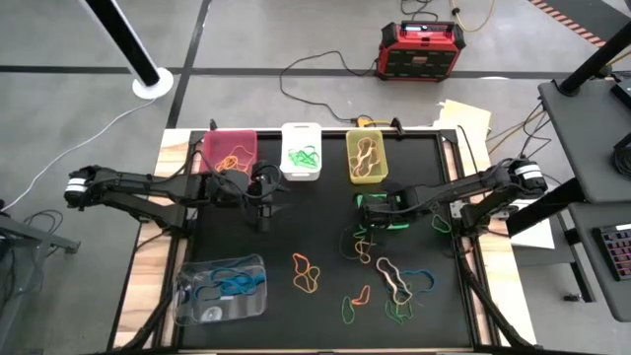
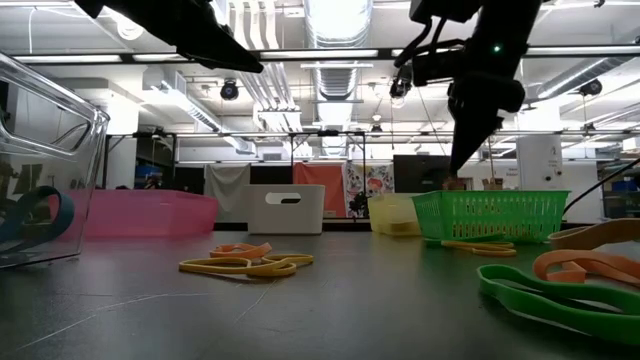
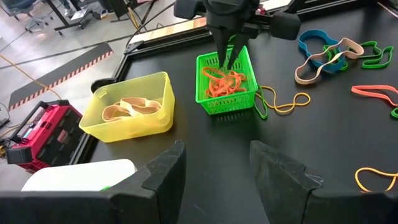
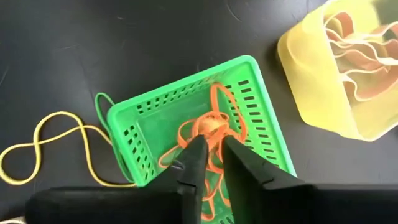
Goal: Sort rubber bands into baskets
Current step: Put the orange rubber band into the green bin, then put the brown rubber band into the yellow bin
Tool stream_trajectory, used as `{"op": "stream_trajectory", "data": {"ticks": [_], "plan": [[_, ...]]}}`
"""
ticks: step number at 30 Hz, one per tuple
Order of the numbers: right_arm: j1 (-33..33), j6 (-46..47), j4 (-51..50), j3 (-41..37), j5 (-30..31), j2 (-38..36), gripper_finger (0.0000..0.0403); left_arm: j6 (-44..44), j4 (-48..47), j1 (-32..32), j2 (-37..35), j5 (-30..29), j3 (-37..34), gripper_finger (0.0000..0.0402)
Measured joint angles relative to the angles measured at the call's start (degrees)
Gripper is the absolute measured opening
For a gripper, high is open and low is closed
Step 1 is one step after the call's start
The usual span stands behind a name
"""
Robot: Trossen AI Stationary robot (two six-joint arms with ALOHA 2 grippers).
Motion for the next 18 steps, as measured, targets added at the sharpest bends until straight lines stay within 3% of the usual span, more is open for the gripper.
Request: {"op": "stream_trajectory", "data": {"ticks": [8, 12, 18], "plan": [[-0.4, 1.0, -0.2, 0.1, -1.0, -0.4, 0.0117, -0.1, 0.0, 0.0, 0.1, 0.0, 0.0, 0.0162], [0.4, 5.9, 0.1, 1.3, -10.6, -2.4, 0.0137, -0.1, 0.0, 0.0, 0.5, 0.0, 0.0, 0.0162], [5.6, 21.0, -0.2, 1.0, -25.5, -4.2, 0.0146, -0.1, 0.1, 0.0, 1.7, 0.0, 0.0, 0.0162]]}}
